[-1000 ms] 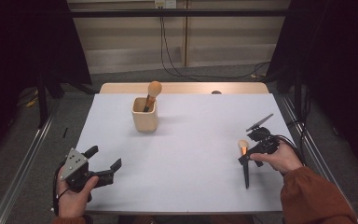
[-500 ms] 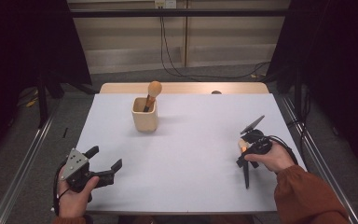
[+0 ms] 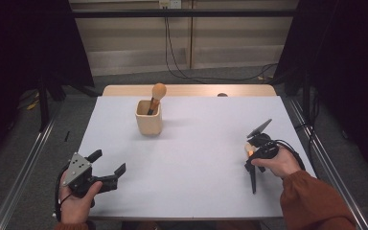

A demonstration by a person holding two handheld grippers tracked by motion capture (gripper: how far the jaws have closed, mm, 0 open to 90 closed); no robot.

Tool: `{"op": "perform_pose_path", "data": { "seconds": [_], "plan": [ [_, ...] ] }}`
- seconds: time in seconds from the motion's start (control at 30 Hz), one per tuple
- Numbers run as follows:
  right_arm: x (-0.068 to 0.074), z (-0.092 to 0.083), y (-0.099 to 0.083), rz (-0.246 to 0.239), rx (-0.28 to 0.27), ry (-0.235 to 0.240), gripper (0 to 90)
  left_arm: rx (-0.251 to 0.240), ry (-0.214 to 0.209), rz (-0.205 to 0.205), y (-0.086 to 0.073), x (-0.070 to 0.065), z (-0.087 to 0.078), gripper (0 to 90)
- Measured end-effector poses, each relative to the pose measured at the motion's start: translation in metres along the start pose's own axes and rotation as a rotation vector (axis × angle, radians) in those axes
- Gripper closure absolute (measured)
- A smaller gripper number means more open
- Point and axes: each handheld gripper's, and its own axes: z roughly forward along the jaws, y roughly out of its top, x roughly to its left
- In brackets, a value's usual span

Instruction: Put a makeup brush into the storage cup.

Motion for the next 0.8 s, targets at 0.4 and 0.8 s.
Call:
{"op": "perform_pose_path", "data": {
  "seconds": [0.4, 0.8],
  "plan": [
    [0.008, 0.003, 0.006, -0.005, 0.042, -0.082, 54.9, 0.004, -0.010, 0.006, 0.000, -0.001, 0.000, 4.0],
    [0.007, 0.002, 0.011, 0.001, 0.073, -0.082, 67.5, 0.003, -0.002, 0.000, 0.000, 0.000, 0.000, 4.0]
  ]
}}
